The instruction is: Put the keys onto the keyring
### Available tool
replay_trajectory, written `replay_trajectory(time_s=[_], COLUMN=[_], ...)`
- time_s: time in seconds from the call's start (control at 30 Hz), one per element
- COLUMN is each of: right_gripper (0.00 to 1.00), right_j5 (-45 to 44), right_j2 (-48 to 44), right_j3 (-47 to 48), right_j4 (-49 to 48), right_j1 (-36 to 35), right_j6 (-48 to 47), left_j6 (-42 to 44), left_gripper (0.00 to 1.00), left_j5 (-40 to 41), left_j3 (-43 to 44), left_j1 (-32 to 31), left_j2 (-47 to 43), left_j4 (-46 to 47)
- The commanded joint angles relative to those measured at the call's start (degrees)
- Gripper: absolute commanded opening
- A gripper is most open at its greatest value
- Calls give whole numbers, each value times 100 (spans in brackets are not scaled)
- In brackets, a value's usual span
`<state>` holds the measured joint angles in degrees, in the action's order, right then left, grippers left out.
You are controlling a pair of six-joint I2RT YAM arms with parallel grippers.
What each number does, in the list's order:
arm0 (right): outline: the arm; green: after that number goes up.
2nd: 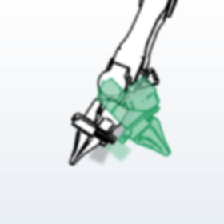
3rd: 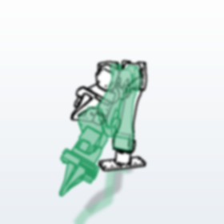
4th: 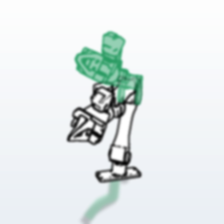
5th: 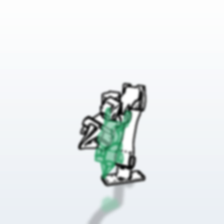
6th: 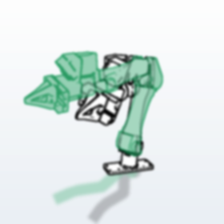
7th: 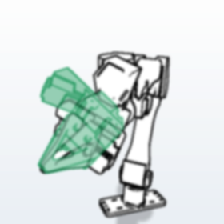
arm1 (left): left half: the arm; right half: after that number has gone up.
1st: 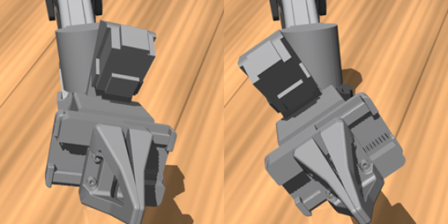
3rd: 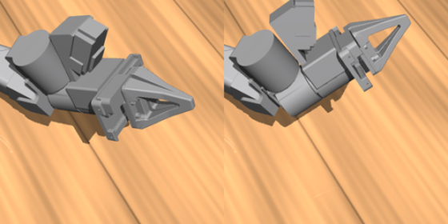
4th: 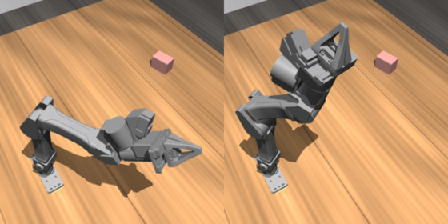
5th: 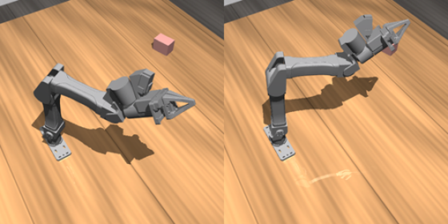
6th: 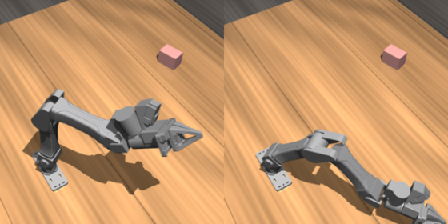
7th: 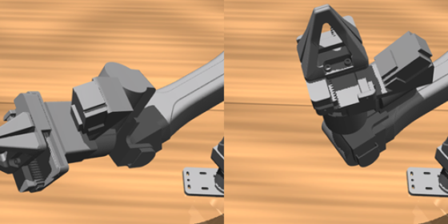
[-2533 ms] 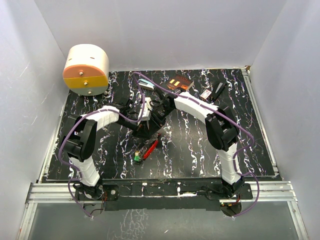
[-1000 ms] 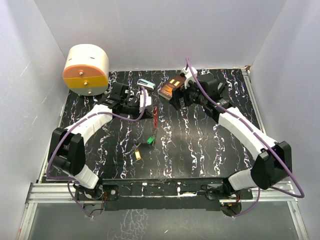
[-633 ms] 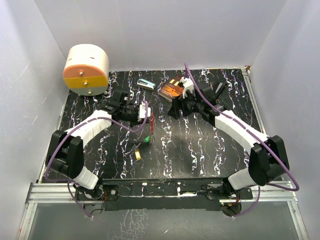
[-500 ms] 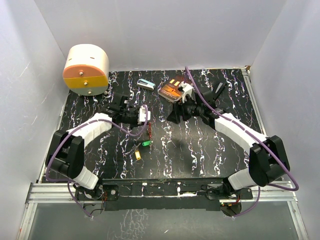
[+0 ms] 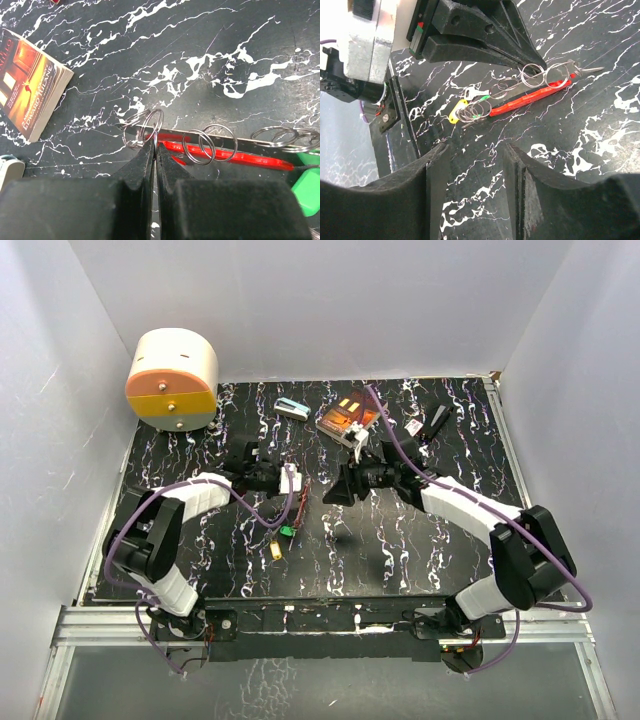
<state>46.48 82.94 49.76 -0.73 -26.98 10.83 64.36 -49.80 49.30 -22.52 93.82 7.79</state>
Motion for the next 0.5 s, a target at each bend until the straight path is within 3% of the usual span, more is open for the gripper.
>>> replay_trajectory(time_s=[0.0,0.23,0.47], right_gripper=[49,37,36], right_j5=[-467,-1367,-1753], right_j2=[90,460,703], right_j3=[-44,158,381], right_j4=[-647,-598,-623], right_j1=[-94,-169,-508], right_j6=[-101,-109,-220], left_j6=[250,267,937], left_gripper=[0,0,0], left_j5=[-411,-527,-766], left_j3=[-71,-306,-139], left_j1=[-38,-50,-51], left_j2=[4,-164,-282], left_j4=[438,535,-790])
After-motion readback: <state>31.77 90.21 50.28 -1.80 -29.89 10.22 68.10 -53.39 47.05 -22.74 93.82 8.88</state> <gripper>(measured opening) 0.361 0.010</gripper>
